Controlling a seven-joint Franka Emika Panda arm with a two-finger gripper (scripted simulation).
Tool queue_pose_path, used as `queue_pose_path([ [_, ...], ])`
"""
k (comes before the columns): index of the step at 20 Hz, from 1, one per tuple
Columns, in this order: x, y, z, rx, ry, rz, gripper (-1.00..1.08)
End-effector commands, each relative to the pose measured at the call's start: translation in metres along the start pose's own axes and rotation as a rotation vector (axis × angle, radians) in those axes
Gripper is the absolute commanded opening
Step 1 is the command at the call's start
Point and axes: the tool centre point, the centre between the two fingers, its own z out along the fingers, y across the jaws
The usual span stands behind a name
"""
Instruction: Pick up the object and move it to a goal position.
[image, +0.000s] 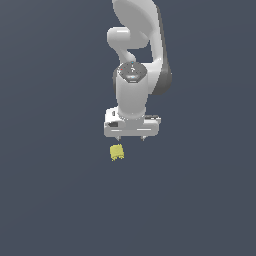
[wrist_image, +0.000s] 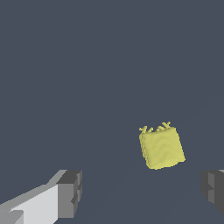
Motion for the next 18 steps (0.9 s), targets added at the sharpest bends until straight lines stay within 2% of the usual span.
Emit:
queue_pose_path([
  [1,0.0,0.0,0.0,0.0,0.0,0.0,1.0],
  [10,0.006,-0.018,-0.016,-0.01,0.017,-0.035,1.0],
  [18,0.005,-0.009,-0.005,-0.009,0.013,-0.05,1.0],
])
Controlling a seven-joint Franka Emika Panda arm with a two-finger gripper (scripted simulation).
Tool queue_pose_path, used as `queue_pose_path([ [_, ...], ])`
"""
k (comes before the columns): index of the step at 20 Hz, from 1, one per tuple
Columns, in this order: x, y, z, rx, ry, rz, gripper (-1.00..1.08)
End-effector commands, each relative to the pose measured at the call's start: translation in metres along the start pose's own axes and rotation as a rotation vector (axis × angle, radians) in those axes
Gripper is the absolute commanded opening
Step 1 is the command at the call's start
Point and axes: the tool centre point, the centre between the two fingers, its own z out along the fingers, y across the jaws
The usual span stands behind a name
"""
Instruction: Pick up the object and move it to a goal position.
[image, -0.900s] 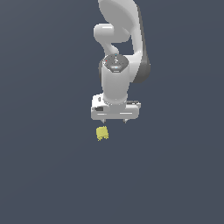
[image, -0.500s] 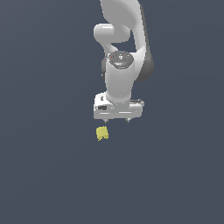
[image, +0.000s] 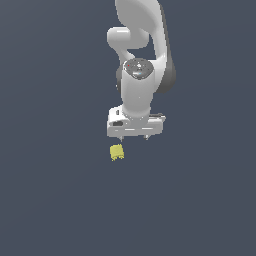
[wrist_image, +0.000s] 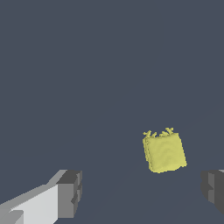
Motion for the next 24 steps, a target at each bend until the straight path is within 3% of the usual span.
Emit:
queue_pose_path([
  [1,-0.001,0.006,0.007,0.0,-0.002,-0.01,1.0],
  [15,-0.02,0.064,0.074,0.006,-0.019,-0.129,1.0],
  [24,-0.027,0.078,0.091,0.008,-0.023,-0.159,1.0],
])
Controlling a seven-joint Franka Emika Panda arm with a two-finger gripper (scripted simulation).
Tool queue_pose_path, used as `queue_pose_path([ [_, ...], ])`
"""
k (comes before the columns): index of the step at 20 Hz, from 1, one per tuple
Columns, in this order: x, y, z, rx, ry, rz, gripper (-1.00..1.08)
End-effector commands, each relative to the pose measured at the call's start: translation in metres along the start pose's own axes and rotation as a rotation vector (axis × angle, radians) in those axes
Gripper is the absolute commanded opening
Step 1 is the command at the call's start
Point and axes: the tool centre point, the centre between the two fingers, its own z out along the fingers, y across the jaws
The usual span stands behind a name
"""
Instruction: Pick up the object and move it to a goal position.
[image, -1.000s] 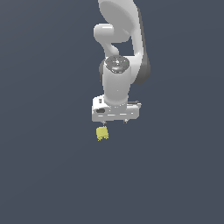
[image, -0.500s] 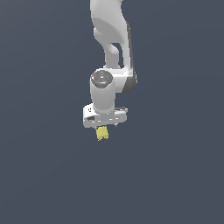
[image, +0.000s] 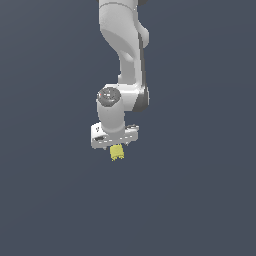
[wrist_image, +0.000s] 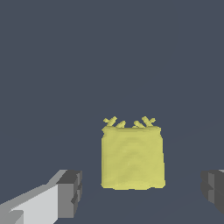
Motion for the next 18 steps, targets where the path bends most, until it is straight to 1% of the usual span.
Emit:
queue_pose_path([
  [1,0.0,0.0,0.0,0.0,0.0,0.0,1.0],
  [5,0.0,0.0,0.006,0.0,0.0,0.0,1.0],
  [13,-0.001,0.0,0.041,0.0,0.001,-0.003,1.0],
  [18,0.0,0.0,0.051,0.0,0.001,-0.004,1.0],
])
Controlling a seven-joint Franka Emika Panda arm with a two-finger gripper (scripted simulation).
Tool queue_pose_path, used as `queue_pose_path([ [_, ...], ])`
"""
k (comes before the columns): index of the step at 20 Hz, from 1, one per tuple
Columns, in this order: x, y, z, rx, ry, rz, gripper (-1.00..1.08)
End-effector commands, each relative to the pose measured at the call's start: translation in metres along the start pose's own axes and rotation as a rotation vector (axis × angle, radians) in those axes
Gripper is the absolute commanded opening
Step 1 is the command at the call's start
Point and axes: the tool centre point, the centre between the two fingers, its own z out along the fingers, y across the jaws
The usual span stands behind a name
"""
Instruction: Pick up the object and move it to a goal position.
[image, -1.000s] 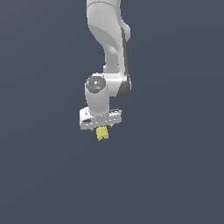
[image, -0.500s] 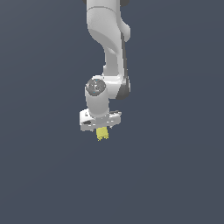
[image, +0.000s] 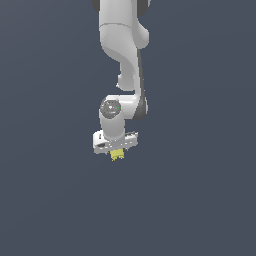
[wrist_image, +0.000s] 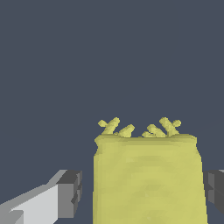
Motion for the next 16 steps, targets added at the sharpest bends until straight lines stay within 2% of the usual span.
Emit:
queue_pose_path([
  [1,0.0009,0.0004,0.002,-0.001,0.001,0.0,1.0],
  [2,0.0009,0.0004,0.002,-0.001,0.001,0.0,-1.0],
  [16,-0.0006,0.0017,-0.0025,-0.001,0.001,0.001,-1.0],
])
